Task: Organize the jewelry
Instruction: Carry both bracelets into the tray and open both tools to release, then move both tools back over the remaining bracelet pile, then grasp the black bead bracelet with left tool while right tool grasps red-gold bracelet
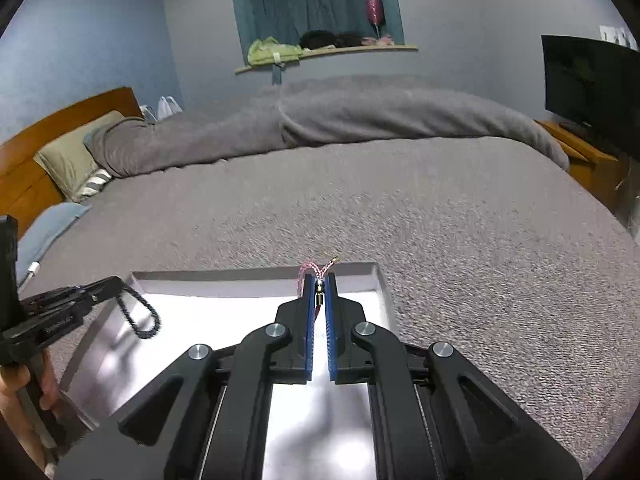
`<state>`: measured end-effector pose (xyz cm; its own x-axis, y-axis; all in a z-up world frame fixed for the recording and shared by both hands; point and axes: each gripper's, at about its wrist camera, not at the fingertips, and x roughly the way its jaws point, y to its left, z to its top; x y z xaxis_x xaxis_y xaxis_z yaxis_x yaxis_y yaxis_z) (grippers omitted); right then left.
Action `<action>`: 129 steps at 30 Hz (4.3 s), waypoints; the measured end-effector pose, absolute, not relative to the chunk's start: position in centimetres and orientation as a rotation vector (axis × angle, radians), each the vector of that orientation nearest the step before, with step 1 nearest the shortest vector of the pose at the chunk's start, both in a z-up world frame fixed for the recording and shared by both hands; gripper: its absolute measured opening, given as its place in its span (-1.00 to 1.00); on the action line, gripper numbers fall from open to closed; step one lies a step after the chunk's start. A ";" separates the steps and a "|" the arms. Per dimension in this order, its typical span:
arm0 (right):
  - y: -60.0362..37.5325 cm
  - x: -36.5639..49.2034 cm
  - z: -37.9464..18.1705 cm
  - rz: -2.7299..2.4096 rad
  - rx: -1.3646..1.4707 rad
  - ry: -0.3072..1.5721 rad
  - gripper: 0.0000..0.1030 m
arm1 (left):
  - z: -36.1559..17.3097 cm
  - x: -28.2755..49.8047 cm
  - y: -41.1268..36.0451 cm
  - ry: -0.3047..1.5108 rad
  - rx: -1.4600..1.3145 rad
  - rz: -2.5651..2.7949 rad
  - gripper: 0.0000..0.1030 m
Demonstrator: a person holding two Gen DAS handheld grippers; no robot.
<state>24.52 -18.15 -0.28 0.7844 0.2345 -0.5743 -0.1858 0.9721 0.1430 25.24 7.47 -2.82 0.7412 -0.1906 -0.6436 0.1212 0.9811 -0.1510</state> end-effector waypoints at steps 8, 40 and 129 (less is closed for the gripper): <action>-17.9 25.0 -1.3 0.206 0.062 0.685 -0.90 | -3.6 25.8 7.2 0.769 -0.065 -0.138 -0.85; -20.1 21.4 1.0 0.151 0.120 0.589 0.90 | -0.3 22.0 6.8 0.624 -0.016 0.035 0.85; -21.1 4.5 -4.0 0.291 0.040 0.645 -0.69 | -7.6 1.6 4.2 0.696 0.103 -0.222 0.42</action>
<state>4.47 -21.14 -3.98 0.7597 0.2801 -0.5868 -0.2551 0.9585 0.1272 1.57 4.21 -7.65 0.7452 -0.1685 -0.6452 0.2370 0.9713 0.0201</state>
